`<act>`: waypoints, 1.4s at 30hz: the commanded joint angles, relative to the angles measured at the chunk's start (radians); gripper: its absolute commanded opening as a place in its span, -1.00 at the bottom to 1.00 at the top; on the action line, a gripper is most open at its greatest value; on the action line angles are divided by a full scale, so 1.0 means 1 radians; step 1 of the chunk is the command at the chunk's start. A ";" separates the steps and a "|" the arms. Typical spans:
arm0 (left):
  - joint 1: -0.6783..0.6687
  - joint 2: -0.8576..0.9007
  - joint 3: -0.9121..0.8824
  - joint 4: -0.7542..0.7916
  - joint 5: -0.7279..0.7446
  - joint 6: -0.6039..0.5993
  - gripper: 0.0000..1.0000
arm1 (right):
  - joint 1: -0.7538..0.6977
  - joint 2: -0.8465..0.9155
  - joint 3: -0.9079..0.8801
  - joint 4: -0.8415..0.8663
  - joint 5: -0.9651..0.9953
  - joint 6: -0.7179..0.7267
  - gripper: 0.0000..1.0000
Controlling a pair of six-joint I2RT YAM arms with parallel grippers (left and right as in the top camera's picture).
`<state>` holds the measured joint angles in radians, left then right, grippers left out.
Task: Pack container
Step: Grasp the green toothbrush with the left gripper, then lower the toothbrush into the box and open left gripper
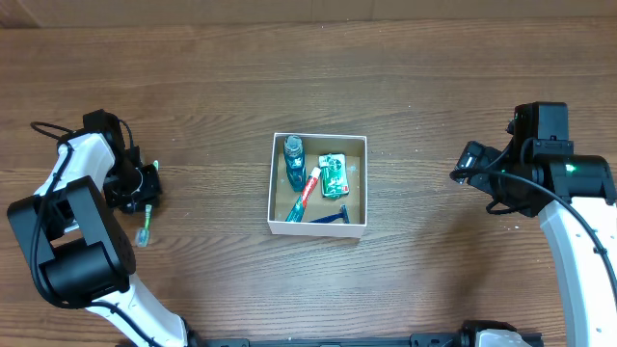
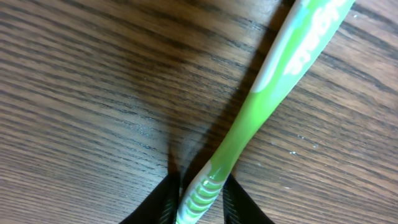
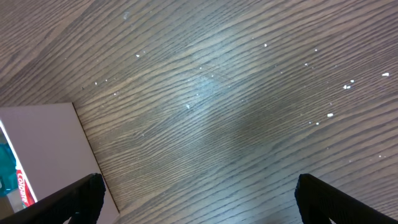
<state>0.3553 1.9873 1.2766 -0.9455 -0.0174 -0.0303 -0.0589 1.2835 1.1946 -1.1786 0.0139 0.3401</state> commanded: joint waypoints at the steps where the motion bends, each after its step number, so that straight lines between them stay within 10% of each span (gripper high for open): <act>1: -0.002 0.073 -0.026 0.008 0.071 0.000 -0.92 | -0.002 -0.011 0.001 0.003 -0.002 0.000 1.00; 16: -0.065 -0.053 0.200 -0.222 0.175 -0.005 -0.92 | -0.002 -0.011 0.001 0.003 -0.002 0.000 1.00; 27: -0.642 -0.550 0.232 -0.174 0.163 0.218 -0.92 | -0.002 -0.011 0.001 0.011 -0.002 0.000 1.00; 34: -0.934 -0.456 0.231 -0.135 0.118 0.282 -0.92 | -0.002 -0.011 0.001 0.011 -0.002 0.000 1.00; 42: -0.962 -0.221 0.231 -0.111 0.112 0.297 -0.92 | -0.002 -0.011 0.001 0.010 -0.002 0.000 1.00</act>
<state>-0.6025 1.7119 1.5002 -1.0649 0.1108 0.2287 -0.0589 1.2835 1.1946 -1.1713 0.0147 0.3401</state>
